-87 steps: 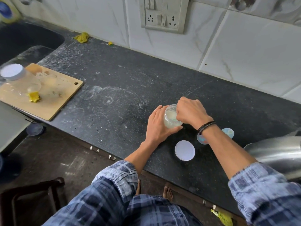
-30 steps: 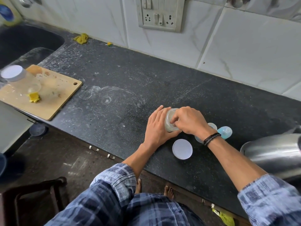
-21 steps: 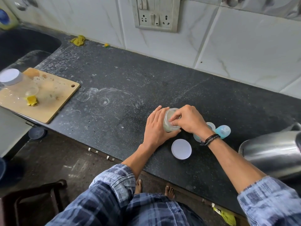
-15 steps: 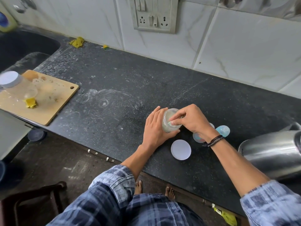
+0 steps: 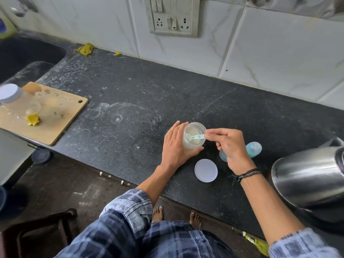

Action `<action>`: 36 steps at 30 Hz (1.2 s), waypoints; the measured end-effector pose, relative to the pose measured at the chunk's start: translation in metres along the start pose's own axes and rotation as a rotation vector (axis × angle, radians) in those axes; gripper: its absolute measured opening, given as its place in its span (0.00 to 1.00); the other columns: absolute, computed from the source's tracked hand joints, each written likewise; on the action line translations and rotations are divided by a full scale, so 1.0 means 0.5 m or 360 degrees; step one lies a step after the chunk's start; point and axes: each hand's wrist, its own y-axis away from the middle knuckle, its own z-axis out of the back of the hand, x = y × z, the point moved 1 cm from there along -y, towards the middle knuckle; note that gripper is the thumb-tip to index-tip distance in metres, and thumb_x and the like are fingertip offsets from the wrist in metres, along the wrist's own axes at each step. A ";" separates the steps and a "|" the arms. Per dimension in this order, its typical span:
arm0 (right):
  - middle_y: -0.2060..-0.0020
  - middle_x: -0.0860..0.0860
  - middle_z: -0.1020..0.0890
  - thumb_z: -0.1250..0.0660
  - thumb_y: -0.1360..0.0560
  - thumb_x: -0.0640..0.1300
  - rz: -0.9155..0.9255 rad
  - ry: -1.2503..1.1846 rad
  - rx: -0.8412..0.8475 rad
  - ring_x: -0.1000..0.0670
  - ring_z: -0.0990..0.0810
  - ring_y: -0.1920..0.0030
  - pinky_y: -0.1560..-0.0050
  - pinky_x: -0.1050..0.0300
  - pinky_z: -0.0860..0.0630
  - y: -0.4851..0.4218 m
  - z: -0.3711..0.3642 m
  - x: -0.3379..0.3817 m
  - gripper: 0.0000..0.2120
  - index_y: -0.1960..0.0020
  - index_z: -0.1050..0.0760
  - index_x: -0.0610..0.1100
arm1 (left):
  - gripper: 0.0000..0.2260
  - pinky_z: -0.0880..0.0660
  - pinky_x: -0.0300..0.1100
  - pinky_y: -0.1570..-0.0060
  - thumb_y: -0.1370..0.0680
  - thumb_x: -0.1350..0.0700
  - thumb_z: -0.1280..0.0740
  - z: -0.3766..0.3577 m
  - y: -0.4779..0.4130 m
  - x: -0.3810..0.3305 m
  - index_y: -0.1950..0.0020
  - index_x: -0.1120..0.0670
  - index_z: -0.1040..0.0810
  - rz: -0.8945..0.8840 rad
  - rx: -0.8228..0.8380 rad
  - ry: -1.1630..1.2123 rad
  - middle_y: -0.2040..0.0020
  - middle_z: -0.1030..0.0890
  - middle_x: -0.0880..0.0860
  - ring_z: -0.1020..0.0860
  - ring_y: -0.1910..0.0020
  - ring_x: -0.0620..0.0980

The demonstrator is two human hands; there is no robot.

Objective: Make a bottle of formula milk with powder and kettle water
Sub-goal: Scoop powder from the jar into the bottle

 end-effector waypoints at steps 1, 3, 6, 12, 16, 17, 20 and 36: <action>0.63 0.47 0.12 0.19 0.30 0.37 -0.0019 -0.0019 -0.0029 0.58 0.28 0.71 0.69 0.65 0.28 0.001 0.000 -0.005 0.06 0.56 0.11 0.46 | 0.43 0.46 0.40 0.24 0.34 0.35 0.22 0.000 0.000 0.000 0.26 0.56 0.31 0.0000 0.0002 -0.0002 0.28 0.26 0.50 0.36 0.23 0.52; 0.62 0.47 0.12 0.20 0.29 0.38 -0.0036 -0.0031 -0.0081 0.59 0.27 0.72 0.69 0.65 0.27 0.005 0.000 -0.013 0.06 0.56 0.12 0.47 | 0.44 0.46 0.39 0.24 0.34 0.35 0.22 -0.001 0.000 0.000 0.26 0.55 0.31 0.0000 0.0006 -0.0006 0.28 0.26 0.50 0.36 0.23 0.52; 0.64 0.49 0.12 0.20 0.28 0.38 0.0028 0.0017 -0.0140 0.60 0.25 0.73 0.71 0.65 0.27 0.010 -0.001 -0.015 0.07 0.58 0.13 0.49 | 0.43 0.45 0.41 0.24 0.33 0.34 0.23 -0.002 0.000 0.002 0.26 0.55 0.32 -0.0006 0.0008 -0.0009 0.28 0.27 0.50 0.36 0.23 0.51; 0.68 0.55 0.14 0.22 0.28 0.37 0.0311 0.0415 -0.0233 0.59 0.19 0.72 0.70 0.64 0.24 0.008 -0.028 0.011 0.09 0.58 0.14 0.51 | 0.43 0.45 0.41 0.24 0.33 0.35 0.24 -0.004 0.002 0.000 0.26 0.55 0.32 -0.0013 0.0001 0.0006 0.28 0.26 0.50 0.37 0.22 0.51; 0.58 0.54 0.12 0.26 0.26 0.39 0.0509 0.0903 -0.0256 0.53 0.14 0.57 0.52 0.51 0.18 0.008 -0.058 0.014 0.06 0.52 0.12 0.47 | 0.41 0.43 0.43 0.24 0.32 0.34 0.26 -0.003 0.007 -0.005 0.26 0.56 0.30 -0.0027 -0.0038 0.0035 0.29 0.25 0.50 0.36 0.22 0.52; 0.56 0.54 0.12 0.26 0.25 0.40 0.0550 0.1013 -0.0252 0.50 0.14 0.54 0.51 0.49 0.18 0.009 -0.065 0.013 0.06 0.51 0.12 0.48 | 0.41 0.42 0.44 0.24 0.31 0.34 0.26 -0.003 0.008 -0.006 0.27 0.57 0.30 -0.0032 -0.0050 0.0041 0.29 0.25 0.51 0.35 0.23 0.53; 0.52 0.52 0.12 0.28 0.23 0.43 0.0667 0.1275 -0.0242 0.46 0.16 0.49 0.53 0.48 0.19 0.012 -0.088 0.007 0.06 0.50 0.13 0.49 | 0.40 0.41 0.45 0.24 0.31 0.36 0.25 -0.003 0.010 -0.007 0.27 0.58 0.28 -0.0050 -0.0044 0.0034 0.30 0.25 0.52 0.35 0.23 0.53; 0.66 0.64 0.18 0.20 0.30 0.39 0.0484 0.0840 -0.0001 0.59 0.16 0.59 0.50 0.56 0.18 0.004 -0.088 0.021 0.05 0.56 0.11 0.48 | 0.39 0.36 0.51 0.26 0.30 0.35 0.27 -0.001 0.012 -0.012 0.28 0.59 0.27 -0.0030 -0.0078 0.0025 0.30 0.24 0.53 0.33 0.24 0.55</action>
